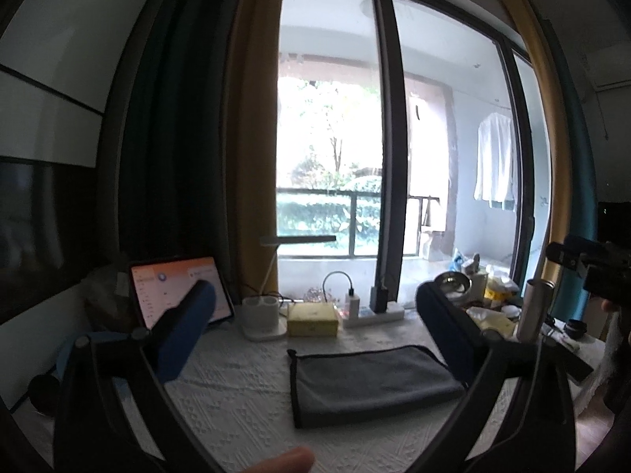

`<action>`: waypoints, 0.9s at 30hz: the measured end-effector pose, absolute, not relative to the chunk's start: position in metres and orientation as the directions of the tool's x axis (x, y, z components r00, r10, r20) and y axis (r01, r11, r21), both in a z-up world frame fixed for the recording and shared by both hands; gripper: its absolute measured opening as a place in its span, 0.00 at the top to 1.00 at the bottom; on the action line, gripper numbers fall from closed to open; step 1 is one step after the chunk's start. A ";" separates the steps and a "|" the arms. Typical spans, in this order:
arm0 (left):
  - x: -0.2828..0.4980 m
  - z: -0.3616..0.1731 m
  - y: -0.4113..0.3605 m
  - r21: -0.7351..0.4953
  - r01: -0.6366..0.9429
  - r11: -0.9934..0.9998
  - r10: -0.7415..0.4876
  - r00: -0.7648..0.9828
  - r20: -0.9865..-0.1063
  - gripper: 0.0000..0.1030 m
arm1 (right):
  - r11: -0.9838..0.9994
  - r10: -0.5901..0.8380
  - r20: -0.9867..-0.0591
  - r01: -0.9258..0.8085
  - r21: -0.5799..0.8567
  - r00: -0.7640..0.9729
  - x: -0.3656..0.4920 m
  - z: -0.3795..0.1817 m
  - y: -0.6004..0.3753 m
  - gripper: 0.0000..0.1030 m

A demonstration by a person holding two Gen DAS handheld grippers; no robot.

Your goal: Fold towel

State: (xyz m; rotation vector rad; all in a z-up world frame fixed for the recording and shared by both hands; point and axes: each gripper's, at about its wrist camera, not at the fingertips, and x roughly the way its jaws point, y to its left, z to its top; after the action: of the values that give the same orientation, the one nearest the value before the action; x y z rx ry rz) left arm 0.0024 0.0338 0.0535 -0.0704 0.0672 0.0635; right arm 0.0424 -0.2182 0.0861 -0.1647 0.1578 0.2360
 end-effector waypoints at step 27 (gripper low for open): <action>0.000 0.066 0.027 -0.049 -0.114 0.992 0.113 0.993 -0.019 0.01 | 0.966 0.188 -0.104 -0.203 -0.159 0.977 0.031 0.095 -0.226 0.27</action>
State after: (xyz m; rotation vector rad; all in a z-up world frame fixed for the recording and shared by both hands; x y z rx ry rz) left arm 0.0003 0.0272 0.0657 -0.0499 0.0163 0.1140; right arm 0.0306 -0.2256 0.0954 -0.1700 0.0886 0.1980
